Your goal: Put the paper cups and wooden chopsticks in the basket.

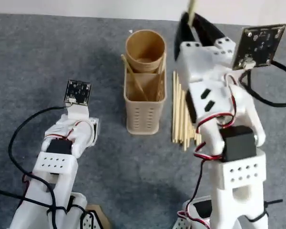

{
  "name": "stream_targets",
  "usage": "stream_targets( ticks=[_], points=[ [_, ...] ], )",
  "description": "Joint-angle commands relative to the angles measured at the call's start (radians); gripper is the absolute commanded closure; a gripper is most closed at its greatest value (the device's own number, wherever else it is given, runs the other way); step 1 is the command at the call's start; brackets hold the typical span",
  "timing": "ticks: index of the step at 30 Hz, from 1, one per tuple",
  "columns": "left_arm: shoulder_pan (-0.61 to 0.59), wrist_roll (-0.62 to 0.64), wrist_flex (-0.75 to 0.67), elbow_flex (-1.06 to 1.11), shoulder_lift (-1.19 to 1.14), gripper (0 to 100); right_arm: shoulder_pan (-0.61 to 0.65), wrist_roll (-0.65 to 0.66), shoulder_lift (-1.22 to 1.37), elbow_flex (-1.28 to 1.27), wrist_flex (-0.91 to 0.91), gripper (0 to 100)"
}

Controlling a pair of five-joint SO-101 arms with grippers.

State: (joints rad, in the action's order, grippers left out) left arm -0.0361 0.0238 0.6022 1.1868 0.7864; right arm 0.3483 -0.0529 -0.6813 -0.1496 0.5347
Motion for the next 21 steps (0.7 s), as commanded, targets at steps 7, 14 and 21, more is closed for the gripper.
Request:
stream_targets(
  ticks=[7, 14, 21],
  points=[
    [0.015, 0.003, -0.02, -0.005, 0.018, 83, 0.09, -0.009, 0.071, -0.275, -0.318, 99.4],
    [0.015, -0.005, -0.086, 0.022, 0.016, 83, 0.097, 0.043, 0.001, -0.469, -0.363, 99.4],
    [0.013, -0.054, -0.086, 0.022, 0.016, 83, 0.093, 0.054, -0.062, -0.654, -0.46, 99.2]
  ],
)
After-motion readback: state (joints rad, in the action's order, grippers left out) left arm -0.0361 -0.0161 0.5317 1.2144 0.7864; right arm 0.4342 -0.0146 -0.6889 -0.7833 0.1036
